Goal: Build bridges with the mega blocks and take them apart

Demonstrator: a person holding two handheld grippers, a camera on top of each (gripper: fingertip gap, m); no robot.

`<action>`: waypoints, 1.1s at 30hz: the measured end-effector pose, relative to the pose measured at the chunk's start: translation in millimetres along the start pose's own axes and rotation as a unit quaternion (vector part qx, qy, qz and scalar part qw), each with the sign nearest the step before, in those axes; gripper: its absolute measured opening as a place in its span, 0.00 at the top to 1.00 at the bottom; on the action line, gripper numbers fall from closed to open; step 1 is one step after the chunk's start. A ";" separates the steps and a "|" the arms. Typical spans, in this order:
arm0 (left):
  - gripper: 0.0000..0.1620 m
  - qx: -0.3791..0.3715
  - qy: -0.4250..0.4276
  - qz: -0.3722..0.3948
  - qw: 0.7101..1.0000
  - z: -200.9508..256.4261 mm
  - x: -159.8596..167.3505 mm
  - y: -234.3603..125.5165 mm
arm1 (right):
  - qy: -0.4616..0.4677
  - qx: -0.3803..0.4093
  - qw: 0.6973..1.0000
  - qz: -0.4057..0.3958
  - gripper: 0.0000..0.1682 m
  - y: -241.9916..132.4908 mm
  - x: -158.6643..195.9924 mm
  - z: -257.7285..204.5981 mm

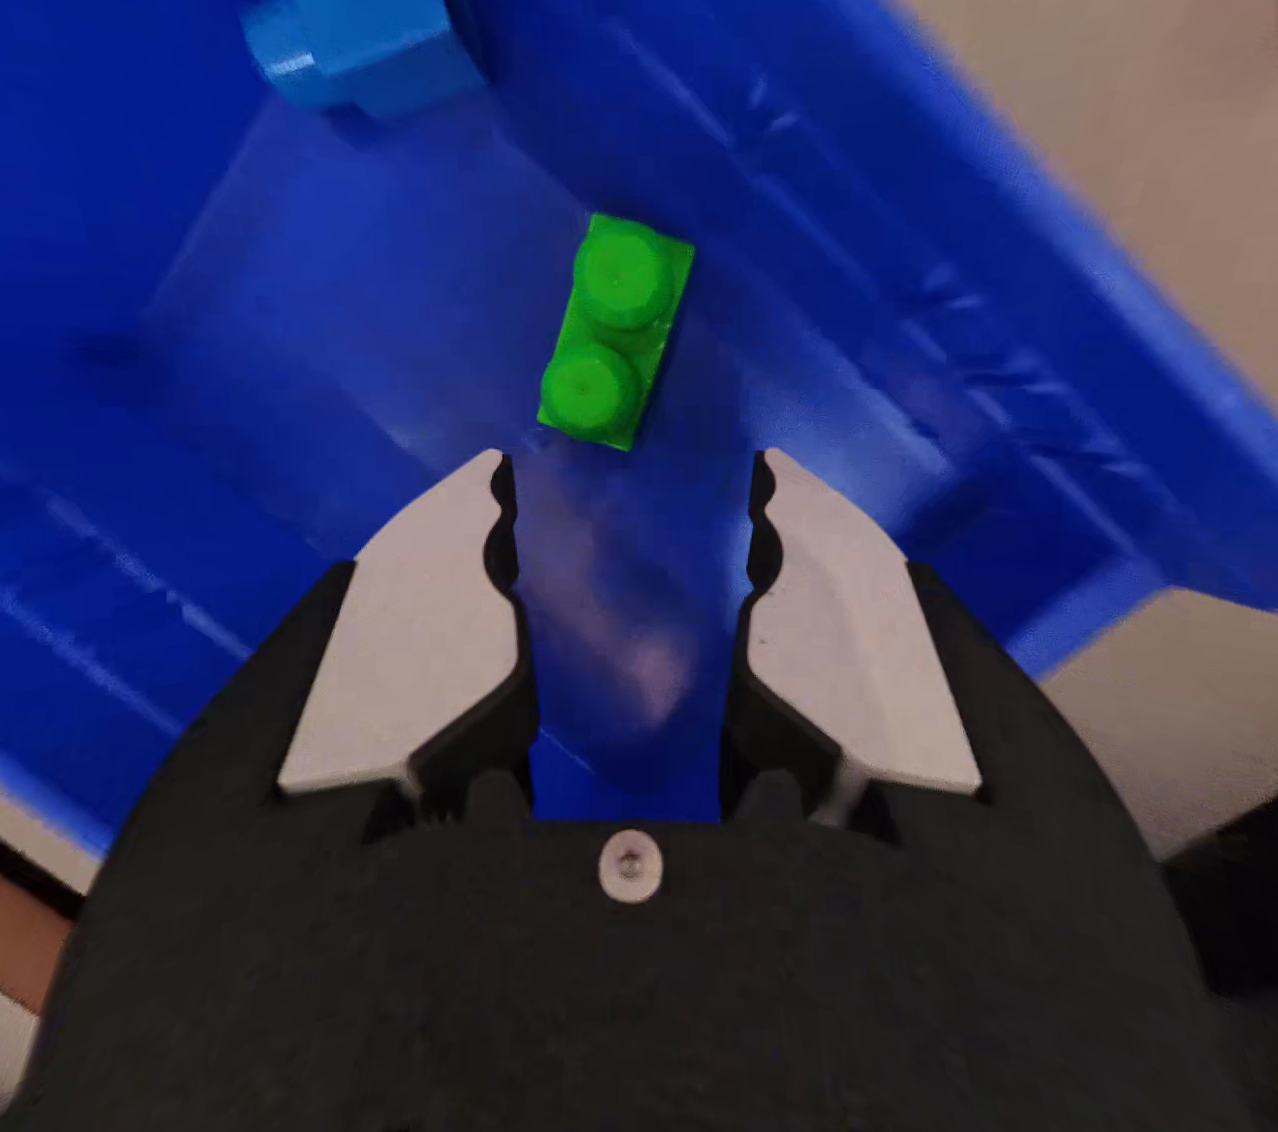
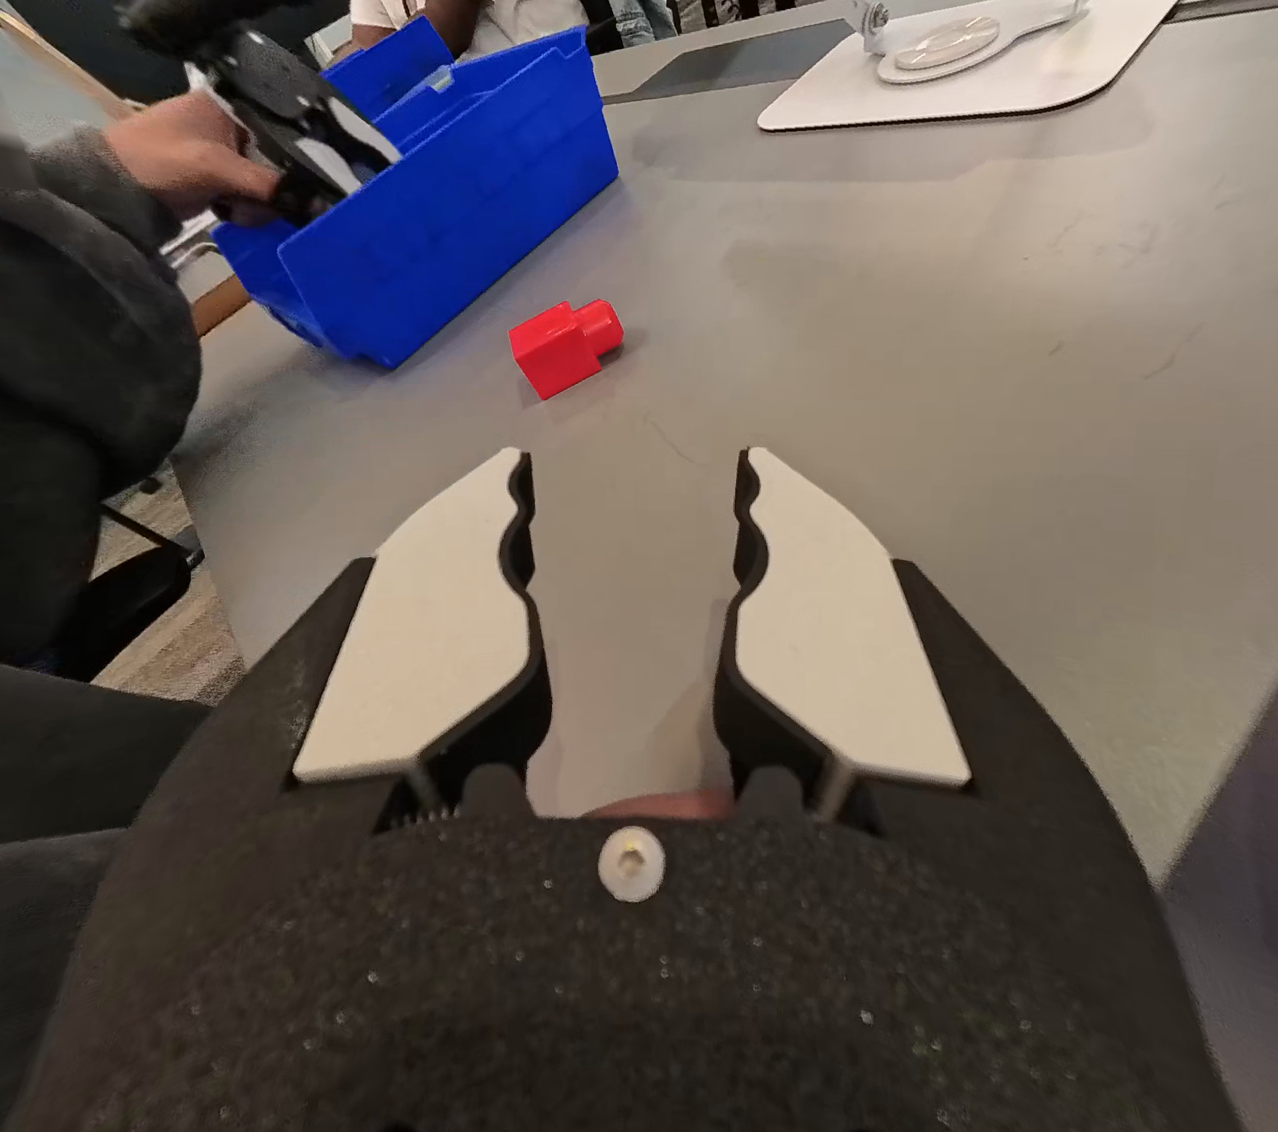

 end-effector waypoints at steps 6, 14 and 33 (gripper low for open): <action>0.78 0.045 0.008 -0.007 0.999 -8.2 2.0 28.6 | -0.010 0.005 1.000 -0.007 0.67 2.3 1.6 -1.1; 0.79 0.014 0.132 0.043 0.990 6.4 -63.0 -79.8 | -0.005 -0.001 1.000 0.001 0.67 0.5 -0.2 -1.3; 0.79 0.236 0.382 -0.013 0.893 162.6 -236.0 110.6 | -0.035 0.000 0.999 0.004 0.67 -8.1 -2.6 -9.2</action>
Point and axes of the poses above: each gripper's, where its closed fingertips meet, y out along the fingers, x out of its underside, z = x × y across the jaws, the point moved 2 cm from there along -y, back along the fingers, and after that the axes turned 7 degrees about z, right-handed, at the moved point
